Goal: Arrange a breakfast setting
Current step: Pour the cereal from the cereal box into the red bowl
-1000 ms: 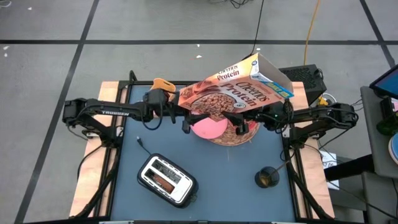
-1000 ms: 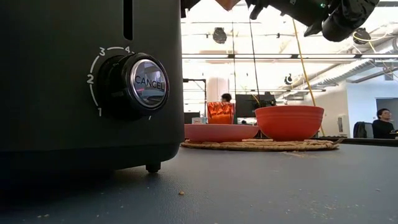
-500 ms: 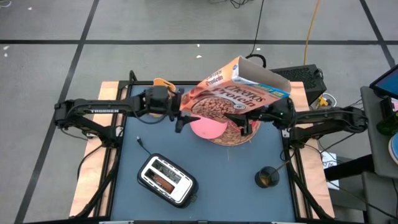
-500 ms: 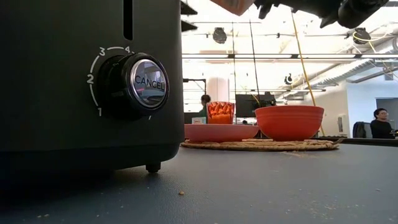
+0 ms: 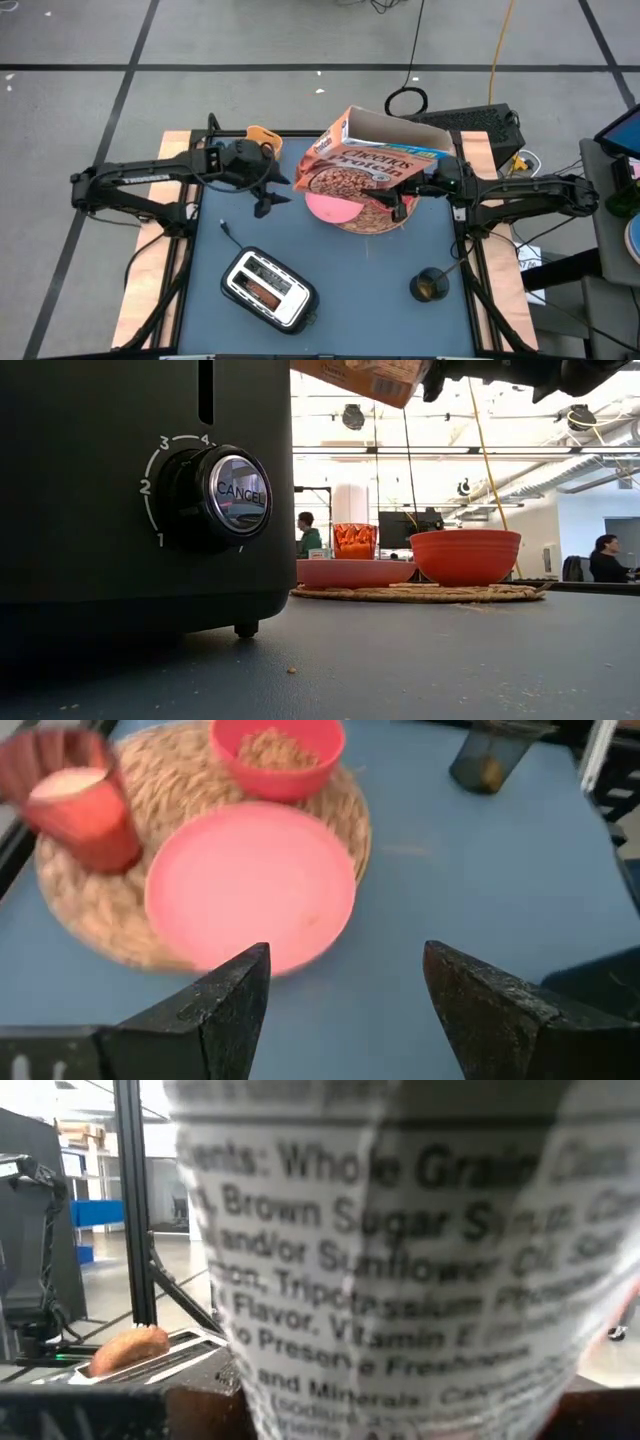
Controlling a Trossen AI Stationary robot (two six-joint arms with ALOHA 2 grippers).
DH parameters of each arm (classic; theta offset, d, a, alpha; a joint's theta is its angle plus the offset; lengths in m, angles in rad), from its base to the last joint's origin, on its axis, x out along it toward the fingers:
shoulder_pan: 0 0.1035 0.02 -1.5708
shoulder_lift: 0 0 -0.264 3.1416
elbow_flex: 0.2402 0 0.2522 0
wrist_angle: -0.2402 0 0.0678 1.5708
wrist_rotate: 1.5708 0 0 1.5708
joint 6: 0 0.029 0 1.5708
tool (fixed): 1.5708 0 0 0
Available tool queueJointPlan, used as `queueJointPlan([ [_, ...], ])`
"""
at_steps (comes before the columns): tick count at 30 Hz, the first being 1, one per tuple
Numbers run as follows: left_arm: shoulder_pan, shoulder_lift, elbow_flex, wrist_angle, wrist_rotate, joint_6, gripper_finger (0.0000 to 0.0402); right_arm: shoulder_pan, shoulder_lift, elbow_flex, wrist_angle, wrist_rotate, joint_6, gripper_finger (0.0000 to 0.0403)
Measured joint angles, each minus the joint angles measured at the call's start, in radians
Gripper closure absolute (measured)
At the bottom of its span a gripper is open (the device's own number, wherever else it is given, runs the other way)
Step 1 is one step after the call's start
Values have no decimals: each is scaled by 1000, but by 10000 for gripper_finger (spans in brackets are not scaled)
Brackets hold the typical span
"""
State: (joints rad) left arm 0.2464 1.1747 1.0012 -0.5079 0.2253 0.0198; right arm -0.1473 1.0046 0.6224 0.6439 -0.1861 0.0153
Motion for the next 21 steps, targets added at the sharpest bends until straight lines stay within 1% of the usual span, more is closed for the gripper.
queueJointPlan([
  [6,18,-85,0,-92,-48,1,135,45,-5,0,-67,1,3,207],
  [9,26,-121,0,-92,-75,0,135,89,3,0,-68,2,14,207],
  [12,30,-141,0,-86,-80,-10,135,143,14,0,-69,19,18,207],
  [18,30,-148,0,-87,-81,-73,135,279,79,0,-39,226,-3,207],
  [21,30,-148,0,-87,-81,-102,135,344,125,0,-2,296,-1,207],
])
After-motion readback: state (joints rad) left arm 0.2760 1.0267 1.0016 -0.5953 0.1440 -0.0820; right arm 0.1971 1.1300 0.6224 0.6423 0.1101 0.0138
